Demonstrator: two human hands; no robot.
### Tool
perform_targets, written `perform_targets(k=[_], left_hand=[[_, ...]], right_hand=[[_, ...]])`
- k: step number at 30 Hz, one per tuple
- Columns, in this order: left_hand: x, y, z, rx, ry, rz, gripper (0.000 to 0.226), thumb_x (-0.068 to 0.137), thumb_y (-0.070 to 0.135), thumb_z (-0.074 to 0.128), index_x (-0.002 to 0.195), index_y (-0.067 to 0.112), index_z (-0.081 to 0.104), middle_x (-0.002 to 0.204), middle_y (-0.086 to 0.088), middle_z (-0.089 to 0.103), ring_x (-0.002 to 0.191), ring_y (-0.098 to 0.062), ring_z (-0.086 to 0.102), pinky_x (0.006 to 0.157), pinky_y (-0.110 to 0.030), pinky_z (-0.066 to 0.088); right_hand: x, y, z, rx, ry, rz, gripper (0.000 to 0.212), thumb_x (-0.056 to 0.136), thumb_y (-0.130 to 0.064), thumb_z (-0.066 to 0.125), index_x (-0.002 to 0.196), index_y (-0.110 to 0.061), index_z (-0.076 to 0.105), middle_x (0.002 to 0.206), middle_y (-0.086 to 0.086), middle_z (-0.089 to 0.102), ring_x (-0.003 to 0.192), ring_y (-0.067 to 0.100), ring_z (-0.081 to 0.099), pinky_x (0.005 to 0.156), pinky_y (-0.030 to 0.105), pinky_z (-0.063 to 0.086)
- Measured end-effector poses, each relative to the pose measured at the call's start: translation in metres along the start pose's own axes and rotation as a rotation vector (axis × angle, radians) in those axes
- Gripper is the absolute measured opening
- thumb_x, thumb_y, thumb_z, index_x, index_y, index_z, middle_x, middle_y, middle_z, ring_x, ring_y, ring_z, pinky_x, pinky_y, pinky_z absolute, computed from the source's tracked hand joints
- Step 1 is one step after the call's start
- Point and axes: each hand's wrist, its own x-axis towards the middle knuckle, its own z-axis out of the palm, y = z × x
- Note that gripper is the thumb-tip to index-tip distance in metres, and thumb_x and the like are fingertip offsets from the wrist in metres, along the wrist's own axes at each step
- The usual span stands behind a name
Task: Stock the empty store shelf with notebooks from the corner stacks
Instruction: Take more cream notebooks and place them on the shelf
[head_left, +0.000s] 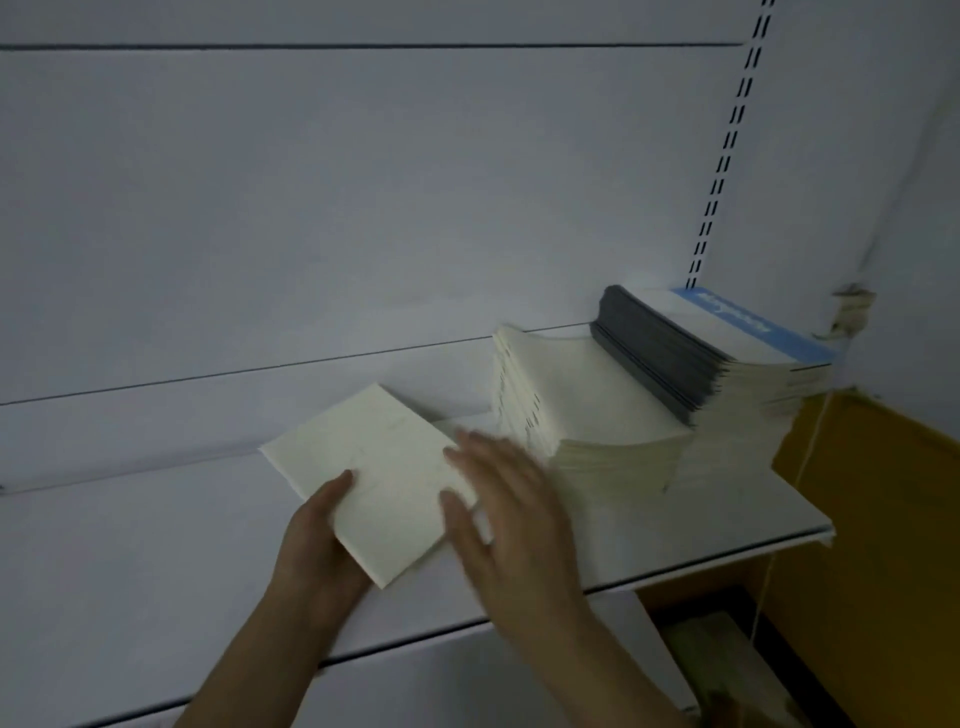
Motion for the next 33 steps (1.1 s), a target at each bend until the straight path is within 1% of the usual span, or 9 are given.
perform_targets(k=[3,7,14,17,20,24,27,30,33], left_hand=[[-0.001,0.003,-0.007,-0.033,-0.007,-0.001,0.031,0.098,0.019,0.046,0.126,0.014,0.058,0.119,-0.015,0.069,0.100,-0.035,0.070,0.072,-0.054,0.059],[0.003,0.001,-0.007,-0.016,0.014,-0.035,0.036,0.100,0.031,0.046,0.130,0.015,0.057,0.120,-0.014,0.069,0.104,-0.035,0.068,0.088,-0.056,0.052],[0.007,0.000,-0.007,-0.023,-0.032,-0.049,0.056,0.096,0.056,0.040,0.133,0.018,0.056,0.122,-0.015,0.068,0.108,-0.037,0.066,0.094,-0.053,0.045],[0.003,0.002,-0.008,-0.035,-0.098,-0.079,0.081,0.084,0.076,0.036,0.135,0.016,0.055,0.132,-0.017,0.061,0.121,-0.037,0.059,0.107,-0.054,0.038],[0.002,0.002,-0.008,-0.027,-0.093,-0.112,0.067,0.089,0.059,0.047,0.131,0.009,0.058,0.123,-0.019,0.066,0.109,-0.034,0.066,0.094,-0.047,0.053],[0.006,0.001,-0.012,0.010,-0.033,-0.081,0.040,0.093,0.015,0.051,0.131,0.004,0.055,0.118,-0.021,0.068,0.105,-0.037,0.067,0.097,-0.054,0.050],[0.005,0.002,-0.015,0.008,-0.007,-0.040,0.036,0.092,0.011,0.051,0.128,0.009,0.057,0.119,-0.018,0.069,0.112,-0.039,0.063,0.104,-0.059,0.041],[0.001,0.002,-0.014,0.016,-0.018,-0.054,0.034,0.094,0.013,0.051,0.128,0.011,0.057,0.120,-0.016,0.068,0.114,-0.037,0.063,0.105,-0.059,0.040],[-0.001,0.000,-0.012,0.041,-0.031,-0.061,0.035,0.096,0.016,0.051,0.130,0.010,0.056,0.121,-0.016,0.068,0.113,-0.036,0.064,0.102,-0.056,0.043]], right_hand=[[0.029,0.016,-0.021,-0.261,0.106,0.145,0.047,0.098,-0.040,0.042,0.138,-0.017,0.049,0.146,0.000,0.046,0.138,0.015,0.035,0.118,0.037,0.023],[0.039,0.048,-0.020,-0.390,-0.061,0.476,0.064,0.094,-0.053,0.033,0.144,-0.013,0.039,0.144,0.007,0.048,0.135,0.022,0.041,0.120,0.043,0.016],[0.016,-0.006,0.001,-0.196,0.222,0.336,0.054,0.100,-0.050,0.026,0.136,-0.020,0.053,0.136,-0.003,0.057,0.127,0.013,0.051,0.109,0.040,0.040],[-0.002,-0.034,0.026,-0.264,-0.010,0.180,0.058,0.102,-0.053,0.013,0.142,-0.026,0.046,0.145,-0.011,0.044,0.137,0.008,0.037,0.114,0.034,0.025],[-0.023,-0.039,0.053,-0.094,-0.257,0.058,0.062,0.101,-0.056,0.014,0.139,-0.023,0.051,0.146,-0.012,0.044,0.137,0.004,0.036,0.112,0.032,0.024],[-0.001,-0.027,0.028,-0.092,-0.011,0.125,0.050,0.102,-0.048,0.025,0.133,-0.024,0.056,0.145,-0.011,0.047,0.134,0.002,0.038,0.113,0.027,0.028],[0.030,-0.002,-0.002,-0.316,0.147,0.251,0.052,0.098,-0.049,0.030,0.141,-0.022,0.046,0.152,-0.002,0.038,0.140,0.013,0.032,0.117,0.039,0.025],[0.044,0.035,-0.013,-0.484,-0.046,0.508,0.072,0.095,-0.061,0.023,0.151,-0.017,0.026,0.157,0.008,0.027,0.144,0.024,0.025,0.120,0.046,0.010],[0.031,0.049,-0.012,-0.440,-0.040,0.505,0.058,0.099,-0.051,0.032,0.140,-0.012,0.048,0.142,0.010,0.051,0.132,0.025,0.047,0.116,0.047,0.026]])
